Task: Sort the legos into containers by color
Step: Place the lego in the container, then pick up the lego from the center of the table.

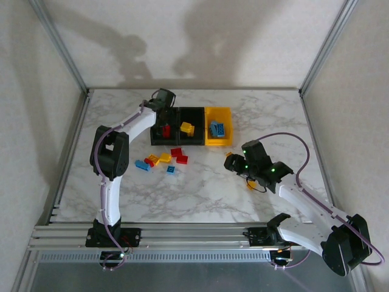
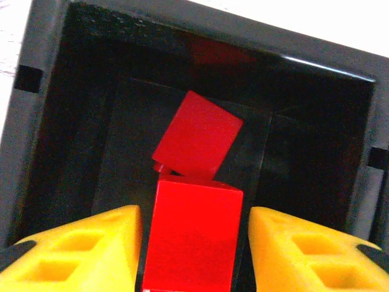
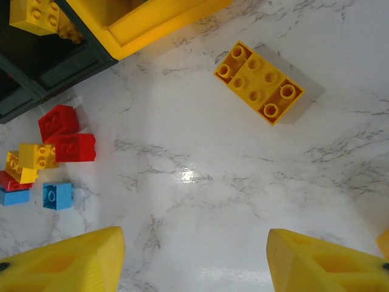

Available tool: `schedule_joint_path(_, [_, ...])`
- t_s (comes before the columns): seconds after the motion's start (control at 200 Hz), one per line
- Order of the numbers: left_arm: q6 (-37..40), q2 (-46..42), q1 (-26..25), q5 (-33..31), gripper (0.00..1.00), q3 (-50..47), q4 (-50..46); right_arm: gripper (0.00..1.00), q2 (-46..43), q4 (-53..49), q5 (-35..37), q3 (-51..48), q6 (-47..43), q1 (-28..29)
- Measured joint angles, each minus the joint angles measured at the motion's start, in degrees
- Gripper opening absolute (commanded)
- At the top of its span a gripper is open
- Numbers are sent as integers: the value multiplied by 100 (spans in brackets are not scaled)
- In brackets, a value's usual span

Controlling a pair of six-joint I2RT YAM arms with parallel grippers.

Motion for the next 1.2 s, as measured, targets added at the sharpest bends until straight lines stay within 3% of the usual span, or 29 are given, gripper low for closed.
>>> schedule_joint_path(0.416, [-68, -374, 13, 581, 41, -428, 511, 63, 28, 9, 4, -7, 17, 0])
schedule_joint_path(0.821, [-219, -728, 24, 1062, 46, -673, 962, 63, 98, 24, 37, -7, 15, 0])
schedule_joint_path(1.036, [-254, -1705, 9, 1067, 50, -1604, 1045, 64, 101, 57, 15, -7, -17, 0])
schedule_joint_path(1.202, [-251, -2796, -74, 1025, 59, -2643, 1075, 67, 136, 186, 0, -7, -153, 17])
